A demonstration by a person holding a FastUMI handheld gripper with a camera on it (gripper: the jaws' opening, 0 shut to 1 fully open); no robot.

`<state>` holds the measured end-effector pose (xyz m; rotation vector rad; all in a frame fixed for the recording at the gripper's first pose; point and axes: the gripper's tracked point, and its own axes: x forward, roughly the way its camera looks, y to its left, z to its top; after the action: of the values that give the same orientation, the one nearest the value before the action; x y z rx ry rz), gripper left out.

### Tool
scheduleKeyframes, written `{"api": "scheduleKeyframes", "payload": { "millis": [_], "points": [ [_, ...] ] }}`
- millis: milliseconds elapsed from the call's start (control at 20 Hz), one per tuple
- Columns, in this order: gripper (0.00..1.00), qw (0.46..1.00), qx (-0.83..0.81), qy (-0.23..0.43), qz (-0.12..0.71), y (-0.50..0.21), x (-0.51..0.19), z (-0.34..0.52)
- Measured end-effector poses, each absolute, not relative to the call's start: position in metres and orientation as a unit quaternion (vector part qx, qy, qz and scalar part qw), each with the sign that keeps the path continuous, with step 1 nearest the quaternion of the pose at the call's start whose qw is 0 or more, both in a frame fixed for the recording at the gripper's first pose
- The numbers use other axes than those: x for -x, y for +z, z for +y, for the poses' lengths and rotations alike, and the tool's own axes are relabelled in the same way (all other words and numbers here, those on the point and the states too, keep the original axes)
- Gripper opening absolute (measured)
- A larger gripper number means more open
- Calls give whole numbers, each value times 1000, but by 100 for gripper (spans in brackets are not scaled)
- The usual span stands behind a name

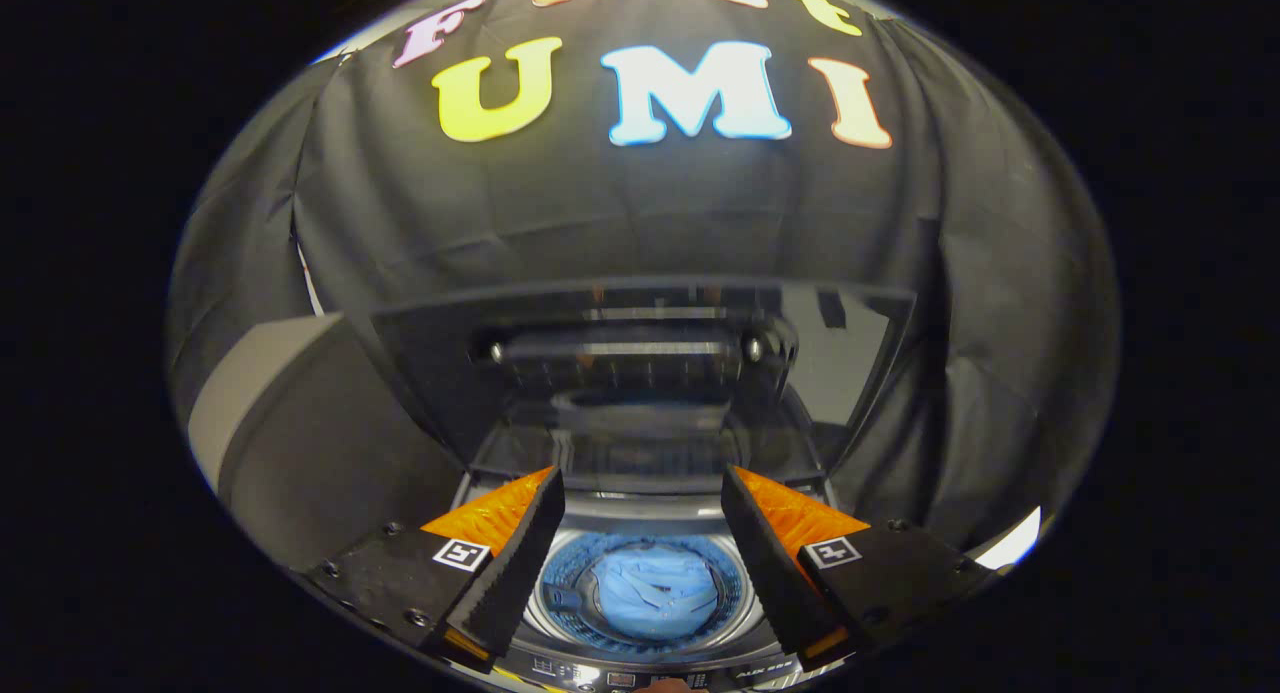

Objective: Put the clothes into the washing machine and then close the washing machine lid.

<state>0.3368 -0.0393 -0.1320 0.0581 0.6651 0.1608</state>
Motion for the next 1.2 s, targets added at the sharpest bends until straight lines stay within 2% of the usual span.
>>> {"api": "scheduleKeyframes", "payload": {
  "millis": [250,450,600,1200],
  "points": [
    [98,961,-23,101,256,-50,-359,-33],
    [98,968,-11,113,225,-17,-381,-19],
    [98,966,-5,119,229,-17,-405,-6],
    [98,960,-24,75,267,-68,-473,5]
  ]
}}
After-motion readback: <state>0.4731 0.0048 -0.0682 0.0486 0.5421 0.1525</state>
